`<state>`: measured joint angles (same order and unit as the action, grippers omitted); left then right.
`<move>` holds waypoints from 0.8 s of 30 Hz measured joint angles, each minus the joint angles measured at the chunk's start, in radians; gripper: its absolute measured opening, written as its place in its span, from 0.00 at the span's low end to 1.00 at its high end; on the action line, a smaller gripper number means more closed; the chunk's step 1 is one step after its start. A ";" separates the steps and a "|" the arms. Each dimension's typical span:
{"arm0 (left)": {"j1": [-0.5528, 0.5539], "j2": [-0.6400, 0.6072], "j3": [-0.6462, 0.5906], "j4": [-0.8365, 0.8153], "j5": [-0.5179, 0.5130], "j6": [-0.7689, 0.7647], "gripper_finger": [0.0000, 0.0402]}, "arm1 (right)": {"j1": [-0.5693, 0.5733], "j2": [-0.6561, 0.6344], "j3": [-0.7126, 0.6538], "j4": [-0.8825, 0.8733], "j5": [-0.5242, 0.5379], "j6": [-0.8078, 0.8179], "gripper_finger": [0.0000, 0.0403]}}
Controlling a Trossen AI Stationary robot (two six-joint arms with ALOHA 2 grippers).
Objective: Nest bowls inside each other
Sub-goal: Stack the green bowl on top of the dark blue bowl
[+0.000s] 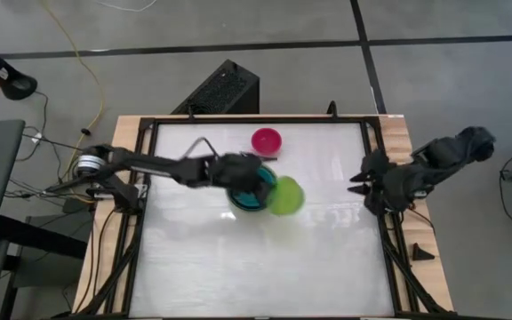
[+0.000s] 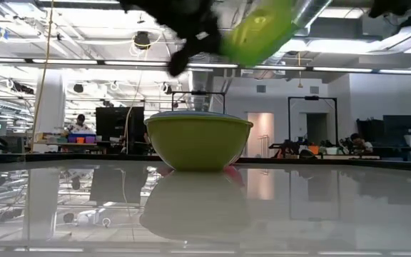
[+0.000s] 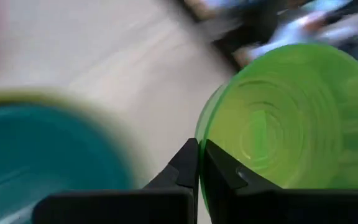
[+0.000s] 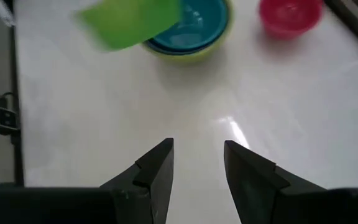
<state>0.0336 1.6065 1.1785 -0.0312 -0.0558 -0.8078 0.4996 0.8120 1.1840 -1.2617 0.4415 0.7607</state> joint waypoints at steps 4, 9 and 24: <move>0.074 -0.079 0.000 -0.304 -0.008 0.045 0.00 | 0.010 -0.031 -0.102 0.142 0.005 -0.003 0.43; 0.160 -0.084 -0.001 -0.468 0.034 0.119 0.00 | -0.007 -0.041 -0.174 0.287 0.049 -0.044 0.43; 0.241 0.031 -0.001 -0.507 0.121 0.290 0.01 | -0.159 -0.027 -0.200 0.501 0.056 -0.186 0.43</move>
<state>0.2745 1.6370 1.1770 -0.5382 0.0654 -0.5180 0.3405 0.7854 0.9836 -0.7603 0.4980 0.5749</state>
